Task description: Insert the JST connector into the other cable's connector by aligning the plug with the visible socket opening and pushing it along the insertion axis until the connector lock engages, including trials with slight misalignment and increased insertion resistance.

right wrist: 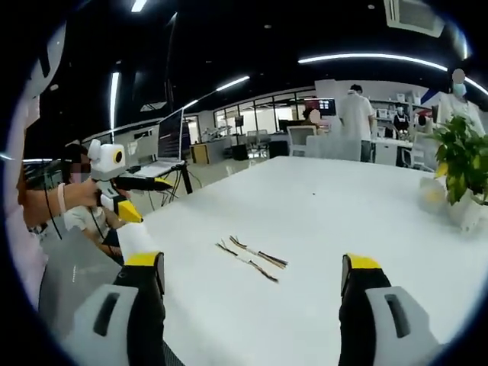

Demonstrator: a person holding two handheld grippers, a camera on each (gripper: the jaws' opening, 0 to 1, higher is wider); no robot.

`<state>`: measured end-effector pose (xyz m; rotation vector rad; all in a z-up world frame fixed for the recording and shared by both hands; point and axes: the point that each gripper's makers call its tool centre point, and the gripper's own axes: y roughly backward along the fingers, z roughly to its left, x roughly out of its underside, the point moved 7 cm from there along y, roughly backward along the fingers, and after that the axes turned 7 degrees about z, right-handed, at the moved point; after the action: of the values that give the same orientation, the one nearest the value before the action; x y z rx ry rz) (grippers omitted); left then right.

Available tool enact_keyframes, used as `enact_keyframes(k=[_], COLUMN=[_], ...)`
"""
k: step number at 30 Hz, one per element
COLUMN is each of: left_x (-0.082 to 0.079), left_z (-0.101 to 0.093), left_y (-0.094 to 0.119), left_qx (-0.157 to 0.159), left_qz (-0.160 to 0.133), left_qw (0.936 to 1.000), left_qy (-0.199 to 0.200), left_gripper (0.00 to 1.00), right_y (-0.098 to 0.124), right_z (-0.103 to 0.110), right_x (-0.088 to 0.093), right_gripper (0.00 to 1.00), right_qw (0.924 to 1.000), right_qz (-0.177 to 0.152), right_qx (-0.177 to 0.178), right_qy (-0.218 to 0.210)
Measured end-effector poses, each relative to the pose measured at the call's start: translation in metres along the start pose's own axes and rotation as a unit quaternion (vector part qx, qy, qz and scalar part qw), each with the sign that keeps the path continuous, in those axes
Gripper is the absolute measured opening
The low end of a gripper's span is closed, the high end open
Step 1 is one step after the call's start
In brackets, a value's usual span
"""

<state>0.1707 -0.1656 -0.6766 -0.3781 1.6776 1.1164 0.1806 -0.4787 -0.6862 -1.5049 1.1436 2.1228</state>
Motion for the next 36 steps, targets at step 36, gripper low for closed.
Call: enact_keyframes(k=[36], left_x=[0.044], left_z=[-0.034], left_y=[0.036], left_qx=[-0.036], left_qz=[-0.004], left_qw=[0.9972], left_qy=[0.065], left_gripper=[0.99], right_y=[0.021], right_z=[0.021], right_x=[0.030], right_gripper=[0.93], right_qw=[0.9986], right_qz=[0.030], right_qx=[-0.016], right_qy=[-0.041])
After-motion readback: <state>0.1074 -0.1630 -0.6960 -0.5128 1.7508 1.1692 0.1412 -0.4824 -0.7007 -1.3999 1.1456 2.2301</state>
